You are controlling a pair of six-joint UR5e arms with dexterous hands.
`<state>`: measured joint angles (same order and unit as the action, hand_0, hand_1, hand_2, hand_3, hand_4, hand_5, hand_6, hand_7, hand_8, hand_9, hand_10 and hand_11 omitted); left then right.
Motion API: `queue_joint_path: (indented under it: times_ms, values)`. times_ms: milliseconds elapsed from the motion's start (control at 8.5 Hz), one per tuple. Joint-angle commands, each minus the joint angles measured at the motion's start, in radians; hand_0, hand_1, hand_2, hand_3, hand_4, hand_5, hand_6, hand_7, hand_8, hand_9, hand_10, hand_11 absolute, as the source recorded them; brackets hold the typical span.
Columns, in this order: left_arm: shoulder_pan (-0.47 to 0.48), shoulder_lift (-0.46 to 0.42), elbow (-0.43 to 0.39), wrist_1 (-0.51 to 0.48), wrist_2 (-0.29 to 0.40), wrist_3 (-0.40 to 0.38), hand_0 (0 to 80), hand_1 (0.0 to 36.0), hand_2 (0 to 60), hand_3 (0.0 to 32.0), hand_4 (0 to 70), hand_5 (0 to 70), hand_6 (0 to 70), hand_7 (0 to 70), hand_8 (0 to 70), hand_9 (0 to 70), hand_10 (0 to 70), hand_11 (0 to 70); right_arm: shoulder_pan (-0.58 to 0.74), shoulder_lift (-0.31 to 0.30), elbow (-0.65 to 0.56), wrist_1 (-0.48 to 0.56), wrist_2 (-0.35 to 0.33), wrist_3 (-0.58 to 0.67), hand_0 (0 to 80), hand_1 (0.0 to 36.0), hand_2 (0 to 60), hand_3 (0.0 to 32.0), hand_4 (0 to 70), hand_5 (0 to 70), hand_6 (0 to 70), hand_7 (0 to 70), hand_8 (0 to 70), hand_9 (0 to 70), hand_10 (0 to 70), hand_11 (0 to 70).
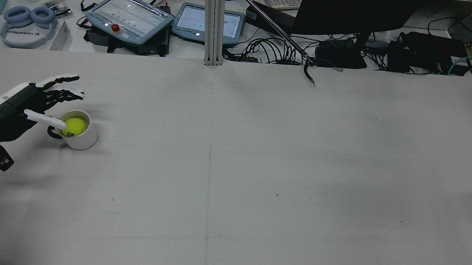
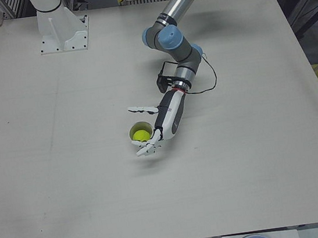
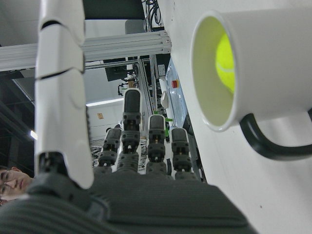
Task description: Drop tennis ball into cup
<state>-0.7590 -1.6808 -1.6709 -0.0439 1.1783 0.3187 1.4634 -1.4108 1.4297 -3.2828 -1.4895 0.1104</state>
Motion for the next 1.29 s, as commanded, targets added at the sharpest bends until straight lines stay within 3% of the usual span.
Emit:
queue_joint_path:
  times_ms: [0, 118, 235, 353, 471, 588, 824, 941, 1059, 1176]
  values:
    - [-0.006, 0.003, -0.015, -0.007, 0.003, -0.006, 61.4, 22.9, 4.7, 0.0, 15.3, 16.5, 41.1, 28.4, 24.1, 19.2, 12.9, 20.9, 0.000, 0.000, 0.000, -0.001, 0.000, 0.000, 0.0, 0.0, 0.0, 0.0, 0.0, 0.0, 0.0, 0.0, 0.0, 0.0, 0.0, 0.0]
    - [-0.063, 0.006, -0.036, 0.008, 0.010, -0.030, 62.8, 23.7, 5.0, 0.0, 15.9, 17.0, 43.4, 28.5, 24.3, 19.1, 12.6, 20.6, 0.000, 0.000, 0.000, 0.000, 0.000, 0.000, 0.0, 0.0, 0.0, 0.0, 0.0, 0.0, 0.0, 0.0, 0.0, 0.0, 0.0, 0.0]
    - [-0.160, 0.003, -0.076, 0.057, 0.039, -0.046, 62.6, 24.1, 5.5, 0.0, 15.8, 16.3, 40.8, 27.6, 22.2, 18.4, 12.6, 20.5, 0.000, 0.000, 0.000, 0.000, 0.000, 0.000, 0.0, 0.0, 0.0, 0.0, 0.0, 0.0, 0.0, 0.0, 0.0, 0.0, 0.0, 0.0]
    - [-0.254, 0.003, -0.104, 0.097, 0.140, -0.050, 59.3, 20.4, 4.6, 0.0, 16.3, 17.4, 50.9, 24.6, 24.2, 17.5, 13.1, 21.0, 0.000, 0.000, 0.000, 0.000, 0.000, 0.000, 0.0, 0.0, 0.0, 0.0, 0.0, 0.0, 0.0, 0.0, 0.0, 0.0, 0.0, 0.0]
    - [-0.392, -0.011, -0.095, 0.099, 0.288, -0.055, 56.5, 16.9, 1.6, 0.0, 16.6, 17.1, 52.8, 23.5, 24.1, 16.3, 15.1, 23.6, 0.000, 0.001, 0.000, -0.001, 0.000, 0.000, 0.0, 0.0, 0.0, 0.0, 0.0, 0.0, 0.0, 0.0, 0.0, 0.0, 0.0, 0.0]
    - [-0.477, -0.032, -0.081, 0.107, 0.347, -0.072, 56.9, 17.9, 1.2, 0.0, 17.1, 15.4, 44.5, 25.3, 20.8, 16.4, 16.1, 25.1, 0.000, 0.000, 0.000, 0.000, 0.000, 0.000, 0.0, 0.0, 0.0, 0.0, 0.0, 0.0, 0.0, 0.0, 0.0, 0.0, 0.0, 0.0]
    - [-0.586, -0.036, -0.081, 0.111, 0.388, -0.102, 58.7, 19.0, 0.1, 0.0, 18.0, 15.2, 42.3, 25.8, 20.1, 16.2, 15.1, 23.8, 0.000, 0.000, 0.000, 0.000, 0.000, 0.000, 0.0, 0.0, 0.0, 0.0, 0.0, 0.0, 0.0, 0.0, 0.0, 0.0, 0.0, 0.0]
    - [-0.591, -0.030, -0.087, 0.110, 0.388, -0.125, 59.4, 19.1, 0.1, 0.0, 16.2, 16.8, 48.2, 22.1, 22.0, 15.5, 14.9, 23.6, 0.000, 0.000, 0.000, 0.000, 0.000, 0.000, 0.0, 0.0, 0.0, 0.0, 0.0, 0.0, 0.0, 0.0, 0.0, 0.0, 0.0, 0.0]
    - [-0.597, -0.025, -0.092, 0.108, 0.388, -0.136, 59.9, 19.3, 0.0, 0.0, 14.7, 16.8, 45.6, 19.7, 22.3, 15.0, 14.8, 23.5, 0.000, 0.000, 0.000, 0.000, 0.000, 0.000, 0.0, 0.0, 0.0, 0.0, 0.0, 0.0, 0.0, 0.0, 0.0, 0.0, 0.0, 0.0]
    - [-0.602, -0.025, -0.107, 0.119, 0.388, -0.138, 60.8, 20.1, 0.0, 0.0, 14.7, 15.1, 34.6, 19.8, 20.8, 14.2, 13.0, 20.7, 0.000, 0.000, 0.000, -0.001, 0.000, 0.000, 0.0, 0.0, 0.0, 0.0, 0.0, 0.0, 0.0, 0.0, 0.0, 0.0, 0.0, 0.0]
